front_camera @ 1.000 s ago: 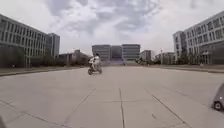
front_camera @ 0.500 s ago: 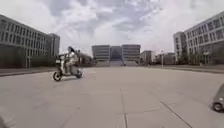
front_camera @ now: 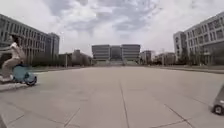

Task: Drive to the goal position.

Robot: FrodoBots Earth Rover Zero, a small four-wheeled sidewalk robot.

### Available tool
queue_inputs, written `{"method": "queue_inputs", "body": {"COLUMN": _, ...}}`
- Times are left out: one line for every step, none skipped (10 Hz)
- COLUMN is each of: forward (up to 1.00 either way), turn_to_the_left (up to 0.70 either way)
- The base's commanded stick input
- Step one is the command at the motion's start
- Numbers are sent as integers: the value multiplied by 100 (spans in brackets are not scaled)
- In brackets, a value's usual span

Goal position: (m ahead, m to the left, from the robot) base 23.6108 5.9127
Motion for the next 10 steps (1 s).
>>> {"method": "queue_inputs", "body": {"forward": 70, "turn_to_the_left": 0}}
{"method": "queue_inputs", "body": {"forward": 70, "turn_to_the_left": 3}}
{"method": "queue_inputs", "body": {"forward": 70, "turn_to_the_left": 10}}
{"method": "queue_inputs", "body": {"forward": 70, "turn_to_the_left": 35}}
{"method": "queue_inputs", "body": {"forward": 70, "turn_to_the_left": 25}}
{"method": "queue_inputs", "body": {"forward": 70, "turn_to_the_left": 8}}
{"method": "queue_inputs", "body": {"forward": 70, "turn_to_the_left": 2}}
{"method": "queue_inputs", "body": {"forward": 70, "turn_to_the_left": 2}}
{"method": "queue_inputs", "body": {"forward": 70, "turn_to_the_left": 2}}
{"method": "queue_inputs", "body": {"forward": 70, "turn_to_the_left": 2}}
